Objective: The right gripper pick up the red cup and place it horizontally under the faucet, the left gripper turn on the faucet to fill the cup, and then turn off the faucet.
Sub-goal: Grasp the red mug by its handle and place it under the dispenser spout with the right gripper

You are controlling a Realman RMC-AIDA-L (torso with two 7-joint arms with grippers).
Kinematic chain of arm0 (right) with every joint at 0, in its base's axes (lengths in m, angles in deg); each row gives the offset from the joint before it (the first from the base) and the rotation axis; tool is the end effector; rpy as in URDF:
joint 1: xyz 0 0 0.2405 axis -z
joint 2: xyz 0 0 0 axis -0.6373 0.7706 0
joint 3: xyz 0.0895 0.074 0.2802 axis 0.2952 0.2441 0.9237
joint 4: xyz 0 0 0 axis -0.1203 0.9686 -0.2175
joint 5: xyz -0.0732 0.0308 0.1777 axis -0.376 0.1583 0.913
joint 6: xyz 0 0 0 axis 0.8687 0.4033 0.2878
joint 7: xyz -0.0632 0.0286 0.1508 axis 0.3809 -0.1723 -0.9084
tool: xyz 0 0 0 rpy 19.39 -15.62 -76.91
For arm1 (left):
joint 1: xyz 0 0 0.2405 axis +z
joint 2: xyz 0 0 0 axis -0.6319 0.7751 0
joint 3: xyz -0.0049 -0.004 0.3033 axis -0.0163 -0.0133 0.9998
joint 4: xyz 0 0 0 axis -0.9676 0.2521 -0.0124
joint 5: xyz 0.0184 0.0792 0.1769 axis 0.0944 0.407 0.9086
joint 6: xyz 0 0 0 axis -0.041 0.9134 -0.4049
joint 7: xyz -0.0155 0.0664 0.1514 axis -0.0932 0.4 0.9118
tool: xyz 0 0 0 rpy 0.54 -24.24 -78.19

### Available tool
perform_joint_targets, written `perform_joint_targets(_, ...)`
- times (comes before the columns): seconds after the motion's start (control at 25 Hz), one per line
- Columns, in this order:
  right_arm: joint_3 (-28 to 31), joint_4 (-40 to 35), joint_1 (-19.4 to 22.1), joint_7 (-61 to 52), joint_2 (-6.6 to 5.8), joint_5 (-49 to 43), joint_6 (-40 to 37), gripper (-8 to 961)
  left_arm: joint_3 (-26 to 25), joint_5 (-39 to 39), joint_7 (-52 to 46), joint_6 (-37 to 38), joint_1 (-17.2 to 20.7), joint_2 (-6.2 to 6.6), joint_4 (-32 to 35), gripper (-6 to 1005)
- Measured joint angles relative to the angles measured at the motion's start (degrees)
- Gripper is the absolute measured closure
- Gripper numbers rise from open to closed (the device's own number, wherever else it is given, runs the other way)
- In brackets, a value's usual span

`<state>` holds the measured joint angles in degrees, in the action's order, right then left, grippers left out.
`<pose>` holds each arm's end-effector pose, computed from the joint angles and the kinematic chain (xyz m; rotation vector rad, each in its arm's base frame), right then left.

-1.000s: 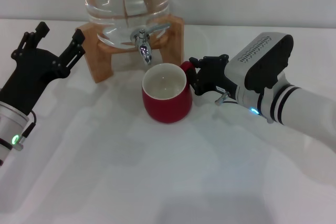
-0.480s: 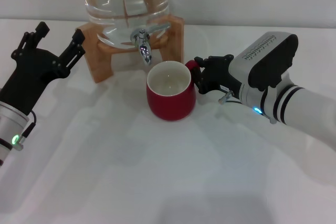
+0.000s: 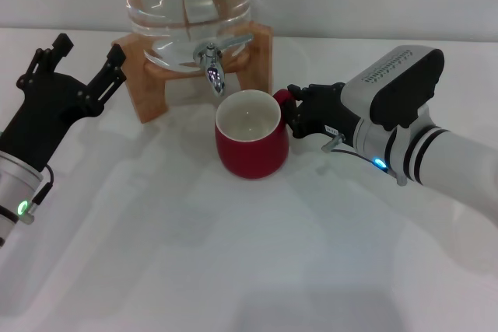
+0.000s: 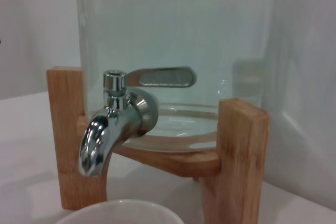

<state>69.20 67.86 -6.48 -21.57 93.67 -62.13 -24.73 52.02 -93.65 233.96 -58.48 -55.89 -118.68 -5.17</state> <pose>0.2024 0.4384 -0.1478 -2.2946 0.5171 0.4900 -0.3261 0.3398 -0.0250 -1.7486 -0.5095 -0.9448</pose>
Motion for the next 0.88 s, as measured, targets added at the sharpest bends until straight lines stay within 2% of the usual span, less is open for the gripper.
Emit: perform_joint_targets(0.88,0.8,1.7,0.5,-1.5,0.0,0.9,0.3,752,0.1,0.1,0.0,0.1,0.0,0.0,-0.5,119)
